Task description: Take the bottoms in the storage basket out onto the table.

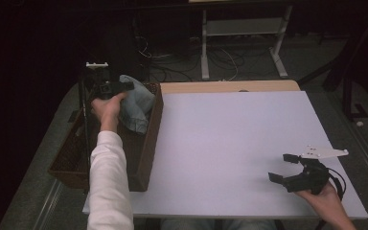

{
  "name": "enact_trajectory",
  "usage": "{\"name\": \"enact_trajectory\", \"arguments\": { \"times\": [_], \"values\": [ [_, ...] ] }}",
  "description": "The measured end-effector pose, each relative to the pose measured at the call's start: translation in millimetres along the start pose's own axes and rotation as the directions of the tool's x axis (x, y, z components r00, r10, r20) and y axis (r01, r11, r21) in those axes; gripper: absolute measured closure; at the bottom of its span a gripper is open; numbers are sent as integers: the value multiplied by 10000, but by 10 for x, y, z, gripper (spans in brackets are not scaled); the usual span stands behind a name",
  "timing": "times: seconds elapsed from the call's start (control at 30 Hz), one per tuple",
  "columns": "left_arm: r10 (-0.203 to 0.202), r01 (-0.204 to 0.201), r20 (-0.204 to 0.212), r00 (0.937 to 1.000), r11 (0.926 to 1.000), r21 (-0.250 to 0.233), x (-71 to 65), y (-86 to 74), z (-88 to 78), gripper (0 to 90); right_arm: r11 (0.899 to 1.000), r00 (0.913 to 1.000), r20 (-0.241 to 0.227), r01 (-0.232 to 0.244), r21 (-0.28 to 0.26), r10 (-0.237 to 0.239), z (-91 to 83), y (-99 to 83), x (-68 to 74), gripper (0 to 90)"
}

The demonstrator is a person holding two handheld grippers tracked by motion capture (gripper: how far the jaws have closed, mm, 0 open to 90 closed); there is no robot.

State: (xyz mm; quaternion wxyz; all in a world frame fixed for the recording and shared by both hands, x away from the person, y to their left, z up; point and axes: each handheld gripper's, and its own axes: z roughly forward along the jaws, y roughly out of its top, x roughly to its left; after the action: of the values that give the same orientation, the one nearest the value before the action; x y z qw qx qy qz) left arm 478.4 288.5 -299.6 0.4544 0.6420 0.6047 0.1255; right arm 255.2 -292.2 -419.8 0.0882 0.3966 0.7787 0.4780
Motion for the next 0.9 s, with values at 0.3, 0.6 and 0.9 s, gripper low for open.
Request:
{"name": "enact_trajectory", "arguments": {
  "times": [0.3, 0.6, 0.9],
  "values": [
    [306, -304, -140, 9994, 9994, 153, -81, 88, -136, 678, 10000, 10000, -29, 40, 4, -40, 3, 3, 6, 0],
    [301, -301, -31, 9995, 9995, 124, -125, 159, -282, 678, 10000, 10000, -39, 57, 1, -57, 3, 5, 12, 0],
    [497, -497, 139, 9987, 9988, 48, -195, 246, -476, 677, 10000, 9999, -87, 75, -5, -75, 9, 10, 24, 0]
  ]
}}
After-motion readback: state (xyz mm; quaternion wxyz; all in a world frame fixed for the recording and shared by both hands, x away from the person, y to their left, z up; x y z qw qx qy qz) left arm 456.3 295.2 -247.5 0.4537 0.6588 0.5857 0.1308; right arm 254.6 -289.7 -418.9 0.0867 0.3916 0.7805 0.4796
